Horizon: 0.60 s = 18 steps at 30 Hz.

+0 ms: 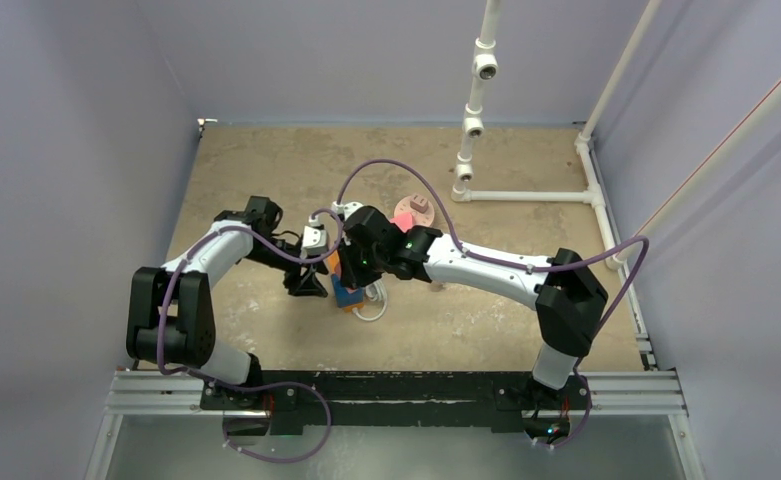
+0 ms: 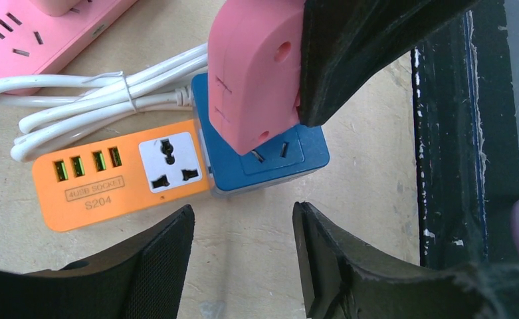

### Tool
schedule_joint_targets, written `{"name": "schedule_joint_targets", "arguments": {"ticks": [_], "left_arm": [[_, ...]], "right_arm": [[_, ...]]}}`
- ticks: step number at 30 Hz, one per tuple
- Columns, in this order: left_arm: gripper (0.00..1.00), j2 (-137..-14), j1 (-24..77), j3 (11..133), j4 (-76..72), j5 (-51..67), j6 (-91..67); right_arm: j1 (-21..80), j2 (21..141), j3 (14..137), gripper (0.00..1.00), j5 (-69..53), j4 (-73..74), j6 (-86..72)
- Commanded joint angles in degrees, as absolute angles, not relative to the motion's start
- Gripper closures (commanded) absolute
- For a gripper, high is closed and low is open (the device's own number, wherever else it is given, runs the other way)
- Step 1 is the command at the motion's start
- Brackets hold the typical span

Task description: Insert the plug

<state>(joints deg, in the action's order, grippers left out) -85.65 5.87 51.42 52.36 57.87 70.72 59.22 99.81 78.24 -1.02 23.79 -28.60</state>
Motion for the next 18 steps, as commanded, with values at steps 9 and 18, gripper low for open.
{"name": "schedule_joint_targets", "arguments": {"ticks": [9, 18], "left_arm": [[0.46, -83.8, 6.8, 51.1, 52.7, 60.3, 73.0], [0.48, -83.8, 7.0, 51.1, 52.8, 60.5, 73.2]], "right_arm": [[58.9, 98.9, 76.7, 1.00, -0.2, 23.6, -29.8], [58.3, 97.5, 75.3, 1.00, 0.5, 24.5, -29.9]]}}
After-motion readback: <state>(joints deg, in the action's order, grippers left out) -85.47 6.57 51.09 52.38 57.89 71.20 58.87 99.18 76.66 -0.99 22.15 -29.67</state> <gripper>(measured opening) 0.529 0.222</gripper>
